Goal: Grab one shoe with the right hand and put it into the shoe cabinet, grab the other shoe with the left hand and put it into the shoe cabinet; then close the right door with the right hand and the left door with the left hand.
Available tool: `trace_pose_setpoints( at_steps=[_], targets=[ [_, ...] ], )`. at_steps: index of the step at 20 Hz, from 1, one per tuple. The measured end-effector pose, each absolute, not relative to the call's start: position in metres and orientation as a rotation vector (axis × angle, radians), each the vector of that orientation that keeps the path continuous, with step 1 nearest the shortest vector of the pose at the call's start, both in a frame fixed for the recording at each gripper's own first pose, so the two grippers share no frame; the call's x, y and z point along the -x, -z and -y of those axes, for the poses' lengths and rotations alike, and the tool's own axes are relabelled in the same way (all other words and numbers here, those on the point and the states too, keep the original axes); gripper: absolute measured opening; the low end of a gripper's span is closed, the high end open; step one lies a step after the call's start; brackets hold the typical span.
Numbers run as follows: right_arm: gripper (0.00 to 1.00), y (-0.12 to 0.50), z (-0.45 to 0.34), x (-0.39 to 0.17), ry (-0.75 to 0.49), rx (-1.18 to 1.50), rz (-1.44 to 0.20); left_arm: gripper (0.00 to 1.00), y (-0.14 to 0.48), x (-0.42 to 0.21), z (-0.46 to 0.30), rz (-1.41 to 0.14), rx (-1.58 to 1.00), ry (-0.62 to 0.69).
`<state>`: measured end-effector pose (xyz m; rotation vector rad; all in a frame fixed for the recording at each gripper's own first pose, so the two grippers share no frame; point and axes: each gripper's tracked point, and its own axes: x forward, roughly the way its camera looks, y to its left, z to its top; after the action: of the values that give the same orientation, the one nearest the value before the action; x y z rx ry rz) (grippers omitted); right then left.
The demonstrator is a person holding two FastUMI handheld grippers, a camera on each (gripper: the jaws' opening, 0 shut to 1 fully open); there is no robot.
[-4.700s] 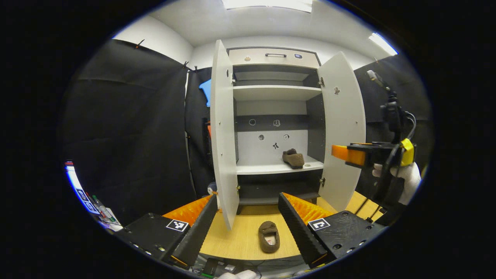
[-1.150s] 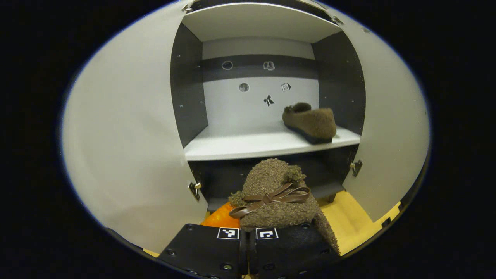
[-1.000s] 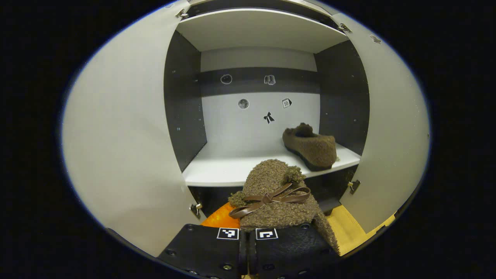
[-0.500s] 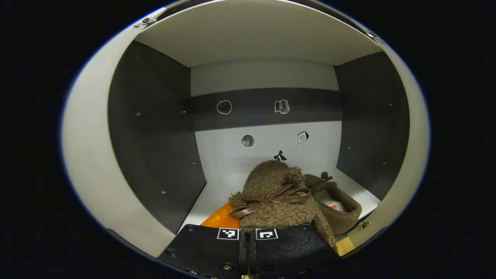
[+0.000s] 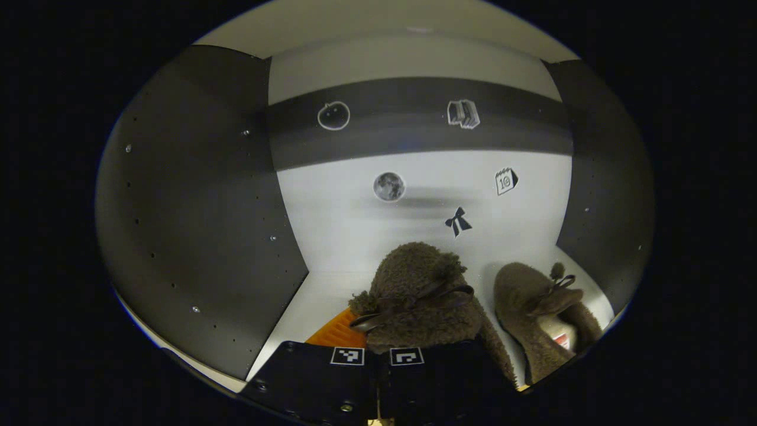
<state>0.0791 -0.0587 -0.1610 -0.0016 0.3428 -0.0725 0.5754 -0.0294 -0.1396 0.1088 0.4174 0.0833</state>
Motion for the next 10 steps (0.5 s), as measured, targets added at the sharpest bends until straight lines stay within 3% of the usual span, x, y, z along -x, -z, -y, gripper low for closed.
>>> trace_pose_setpoints(
  at_steps=[10],
  targets=[
    [0.99,0.162,0.061,-0.089,0.078,0.008,-0.353,0.03,0.182,-0.58,0.036,-0.547,-0.147,-0.047]
  ],
)
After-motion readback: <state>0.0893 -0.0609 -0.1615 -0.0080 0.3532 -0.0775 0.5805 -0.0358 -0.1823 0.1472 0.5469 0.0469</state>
